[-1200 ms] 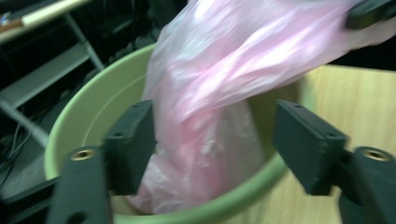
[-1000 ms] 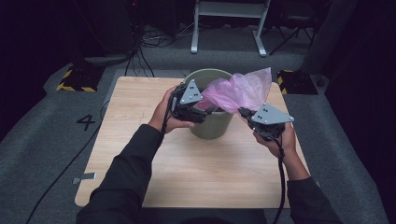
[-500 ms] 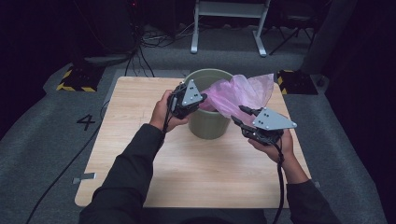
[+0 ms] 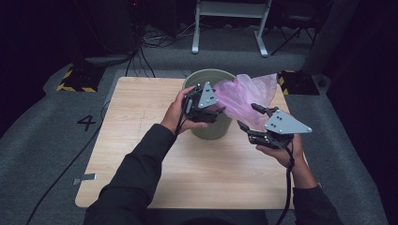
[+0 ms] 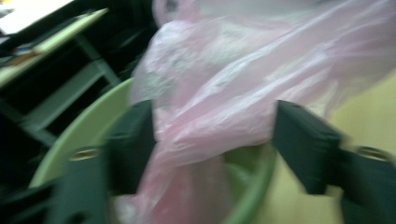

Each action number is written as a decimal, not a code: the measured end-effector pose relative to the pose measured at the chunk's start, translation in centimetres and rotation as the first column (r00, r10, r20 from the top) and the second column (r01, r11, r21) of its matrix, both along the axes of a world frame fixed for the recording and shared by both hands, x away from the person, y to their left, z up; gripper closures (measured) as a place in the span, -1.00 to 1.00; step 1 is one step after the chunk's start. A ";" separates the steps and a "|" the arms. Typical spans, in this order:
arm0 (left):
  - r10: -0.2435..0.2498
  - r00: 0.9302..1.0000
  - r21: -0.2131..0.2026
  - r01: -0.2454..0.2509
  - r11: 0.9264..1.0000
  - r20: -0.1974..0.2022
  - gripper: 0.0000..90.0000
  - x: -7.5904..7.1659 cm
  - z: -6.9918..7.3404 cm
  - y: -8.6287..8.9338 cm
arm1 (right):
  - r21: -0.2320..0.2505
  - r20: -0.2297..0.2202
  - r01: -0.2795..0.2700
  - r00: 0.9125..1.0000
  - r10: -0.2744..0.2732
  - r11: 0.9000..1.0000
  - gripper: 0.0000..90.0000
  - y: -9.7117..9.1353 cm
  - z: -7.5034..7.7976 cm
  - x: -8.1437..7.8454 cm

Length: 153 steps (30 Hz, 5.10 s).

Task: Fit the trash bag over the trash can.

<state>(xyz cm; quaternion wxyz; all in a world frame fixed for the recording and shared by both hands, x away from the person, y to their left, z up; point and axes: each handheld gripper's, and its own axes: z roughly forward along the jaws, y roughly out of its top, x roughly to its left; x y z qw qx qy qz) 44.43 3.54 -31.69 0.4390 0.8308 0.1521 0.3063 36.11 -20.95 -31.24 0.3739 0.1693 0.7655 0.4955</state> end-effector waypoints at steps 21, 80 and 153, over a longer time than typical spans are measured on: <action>-0.070 0.997 -0.070 0.068 0.995 -0.031 -0.29 -0.3 0.0 2.0 | 0.034 -0.164 0.078 0.984 -0.071 0.996 0.59 -4.6 -2.7 2.3; -0.122 0.992 -0.168 0.115 0.979 -0.030 0.98 -1.0 -2.6 6.3 | -0.081 -0.067 -0.127 0.990 0.122 0.989 -0.14 -0.3 -1.8 -0.6; 0.095 0.984 -0.188 -0.124 0.974 -0.153 0.89 -2.9 -5.9 14.0 | 0.052 -0.158 0.236 0.961 -0.225 0.970 1.00 -3.5 0.0 7.2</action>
